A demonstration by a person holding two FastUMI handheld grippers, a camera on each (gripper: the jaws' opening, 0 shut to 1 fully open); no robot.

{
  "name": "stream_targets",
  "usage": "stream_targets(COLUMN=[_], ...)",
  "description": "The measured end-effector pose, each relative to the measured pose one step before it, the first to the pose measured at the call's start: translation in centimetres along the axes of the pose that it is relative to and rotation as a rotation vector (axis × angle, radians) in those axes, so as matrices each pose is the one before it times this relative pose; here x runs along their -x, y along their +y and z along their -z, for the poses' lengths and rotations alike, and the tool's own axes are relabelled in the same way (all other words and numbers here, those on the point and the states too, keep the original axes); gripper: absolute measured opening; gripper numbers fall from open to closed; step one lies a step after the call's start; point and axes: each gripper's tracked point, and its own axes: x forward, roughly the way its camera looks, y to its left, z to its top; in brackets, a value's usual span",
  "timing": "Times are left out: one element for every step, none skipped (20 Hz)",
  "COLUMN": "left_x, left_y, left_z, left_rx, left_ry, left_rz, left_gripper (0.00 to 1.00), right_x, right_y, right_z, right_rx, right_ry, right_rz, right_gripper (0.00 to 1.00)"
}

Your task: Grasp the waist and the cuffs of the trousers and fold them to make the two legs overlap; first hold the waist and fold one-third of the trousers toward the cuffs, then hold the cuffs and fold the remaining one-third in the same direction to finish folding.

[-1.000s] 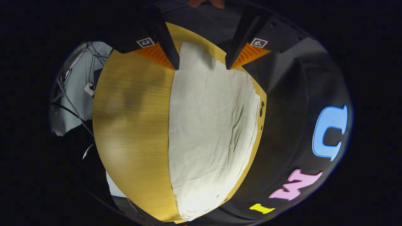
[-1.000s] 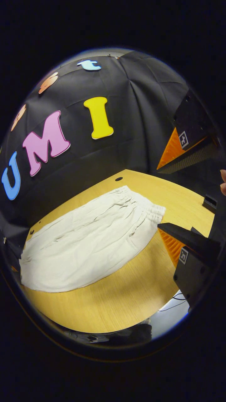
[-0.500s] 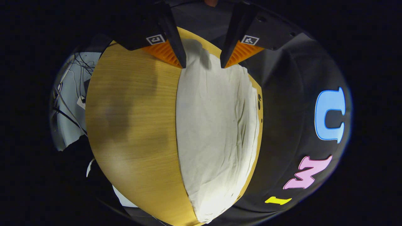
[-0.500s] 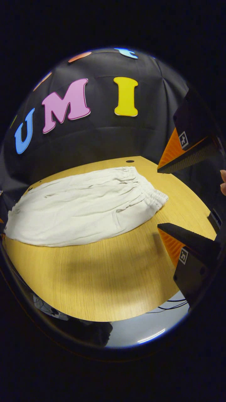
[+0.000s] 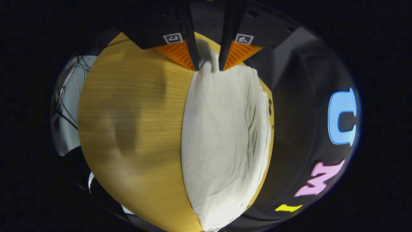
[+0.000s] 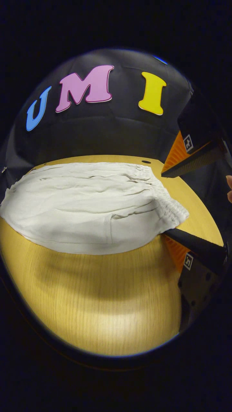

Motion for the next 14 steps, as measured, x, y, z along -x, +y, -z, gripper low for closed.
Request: stream_targets(left_x=[-0.021,-0.132,-0.215,-0.242,-0.252,-0.016,0.091,0.107,0.154,-0.145,-0.078,0.041,0.162,0.077], left_y=[0.042,0.095,0.191,-0.064,-0.195,-0.313,-0.106,0.04,0.349,-0.041,0.097,-0.02,0.07,0.024], left_z=[-0.04,-0.056,0.015,0.073,0.067,0.021,-0.108,-0.277,-0.031,-0.065,0.151,0.04,-0.13,-0.069], left_rx=[-0.00433,-0.00308,0.00553,0.01258,0.01837,0.02099,0.01518,0.01426,0.01676,0.0232,0.02414,0.0274,0.02422,0.0185], left_ry=[0.00274,0.00051,0.00387,0.00259,0.00598,0.00748,0.00726,0.00467,0.00596,0.00697,0.00543,0.00547,0.00114,0.00031], left_rz=[-0.00948,-0.01312,-0.00551,0.00361,0.01778,0.02067,0.01675,0.0061,0.00253,0.00877,0.01,0.0119,0.01339,0.00921], left_gripper=[0.39,0.31,0.29,0.25,0.24,0.17,0.12,0.07,0.06,0.06,0.06,0.06,0.06,0.06], right_x=[0.053,0.087,0.062,0.155,0.005,0.098,-0.146,0.154,-0.743,0.222,-0.226,0.156,-0.06,0.204], right_y=[-0.003,0.2,0.601,0.602,0.606,0.587,0.905,0.45,-0.202,-0.113,0.113,0.037,-0.105,-0.023], right_z=[-0.208,-0.078,-0.101,0.028,-0.137,-0.075,0.225,0.176,-0.029,-0.058,0.108,-0.015,-0.041,-0.154], right_rx=[0.01783,0.01751,0.01071,0.00488,0.00011,-0.00033,-0.0085,-0.00036,-0.00734,-0.02417,-0.04299,-0.04014,-0.03024,-0.01772], right_ry=[-0.00845,-0.00688,-0.00798,-0.00425,0.00005,0.0054,0.0115,0.01948,0.01094,0.00798,0.0077,0.00138,0.0038,-0.00032], right_rz=[0.00914,0.00085,-0.01186,-0.0177,-0.022,-0.01998,-0.03752,-0.01009,-0.00474,-0.00067,-0.01304,-0.01727,-0.0137,-0.00913], right_gripper=[0.95,0.95,0.94,0.9,0.78,0.69,0.5,0.4,0.09,0.11,0.08,0.07,0.07,0.0])
